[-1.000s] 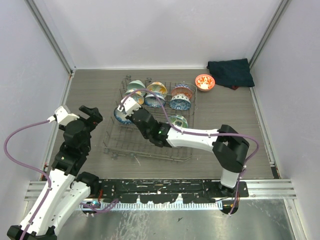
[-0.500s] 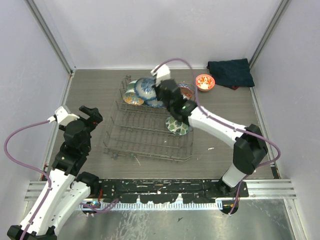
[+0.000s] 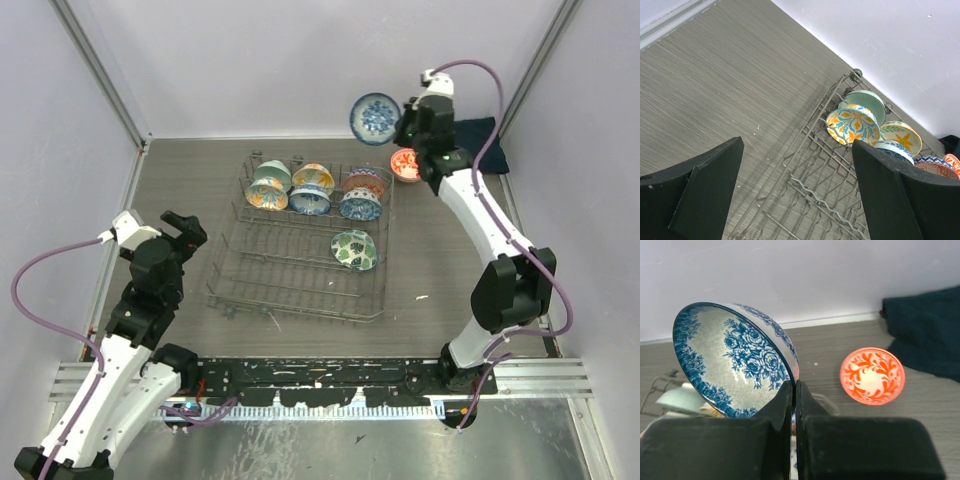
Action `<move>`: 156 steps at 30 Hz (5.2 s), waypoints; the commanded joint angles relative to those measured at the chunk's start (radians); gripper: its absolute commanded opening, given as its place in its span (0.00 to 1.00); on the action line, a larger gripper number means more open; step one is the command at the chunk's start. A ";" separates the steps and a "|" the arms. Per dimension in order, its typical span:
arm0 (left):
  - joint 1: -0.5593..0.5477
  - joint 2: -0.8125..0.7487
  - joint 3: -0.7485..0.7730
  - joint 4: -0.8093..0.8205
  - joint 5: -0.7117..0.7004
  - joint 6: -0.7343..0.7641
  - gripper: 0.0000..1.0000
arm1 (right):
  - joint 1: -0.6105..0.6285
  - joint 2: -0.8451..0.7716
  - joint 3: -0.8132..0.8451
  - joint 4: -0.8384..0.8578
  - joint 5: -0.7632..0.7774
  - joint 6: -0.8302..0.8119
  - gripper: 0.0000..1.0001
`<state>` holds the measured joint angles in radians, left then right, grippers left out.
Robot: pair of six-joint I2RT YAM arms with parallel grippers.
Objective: Unload the bowls from the dish rack
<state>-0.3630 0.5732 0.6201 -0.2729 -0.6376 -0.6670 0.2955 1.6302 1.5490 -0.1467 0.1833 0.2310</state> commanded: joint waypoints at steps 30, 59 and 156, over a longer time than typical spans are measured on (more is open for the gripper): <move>-0.002 0.011 -0.008 0.038 0.006 -0.002 0.98 | -0.372 0.388 0.202 -0.111 -0.281 0.361 0.01; -0.002 0.014 -0.009 0.042 0.002 0.001 0.98 | -0.398 0.519 0.269 -0.177 -0.337 0.384 0.04; -0.002 0.034 -0.014 0.059 0.007 0.020 0.98 | 0.614 -0.258 -0.555 -0.139 0.565 -0.234 0.48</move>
<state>-0.3630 0.6037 0.6201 -0.2504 -0.6250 -0.6559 0.9035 1.3727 0.9966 -0.2981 0.6888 0.0235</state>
